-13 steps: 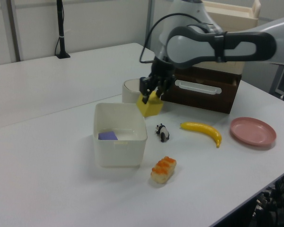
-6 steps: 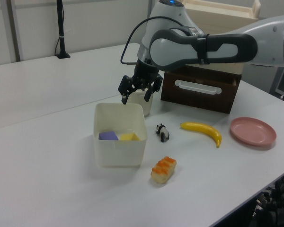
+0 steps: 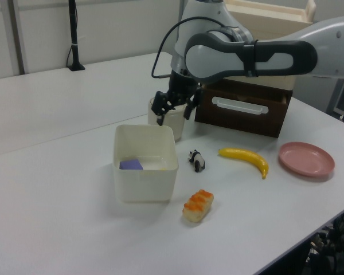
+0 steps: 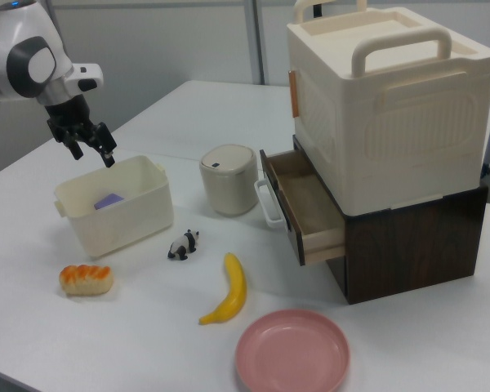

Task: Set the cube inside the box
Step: 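Open the gripper to drop the yellow cube into the box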

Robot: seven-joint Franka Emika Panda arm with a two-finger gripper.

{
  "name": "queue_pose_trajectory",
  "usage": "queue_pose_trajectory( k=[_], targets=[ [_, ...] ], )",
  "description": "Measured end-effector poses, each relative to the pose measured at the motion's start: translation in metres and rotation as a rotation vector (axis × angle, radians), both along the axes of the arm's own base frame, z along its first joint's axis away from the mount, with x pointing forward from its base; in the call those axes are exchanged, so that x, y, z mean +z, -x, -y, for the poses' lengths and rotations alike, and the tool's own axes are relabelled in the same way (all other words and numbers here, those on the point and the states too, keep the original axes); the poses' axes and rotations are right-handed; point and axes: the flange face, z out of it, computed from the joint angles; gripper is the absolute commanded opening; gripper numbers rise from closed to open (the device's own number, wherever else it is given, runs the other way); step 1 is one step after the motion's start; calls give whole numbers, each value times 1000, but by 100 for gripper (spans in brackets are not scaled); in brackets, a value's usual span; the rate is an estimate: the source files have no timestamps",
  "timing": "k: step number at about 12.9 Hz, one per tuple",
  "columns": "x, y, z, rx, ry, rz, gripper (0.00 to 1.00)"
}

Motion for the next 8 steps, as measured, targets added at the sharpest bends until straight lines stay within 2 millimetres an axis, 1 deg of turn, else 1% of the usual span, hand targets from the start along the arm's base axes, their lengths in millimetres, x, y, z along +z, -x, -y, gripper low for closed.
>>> queue_pose_trajectory(
  k=[3, 6, 8],
  targets=[
    [17, 9, 44, -44, 41, -57, 100],
    [36, 13, 104, -136, 46, -71, 100],
    [41, 10, 139, -176, 43, -64, 100]
  ],
)
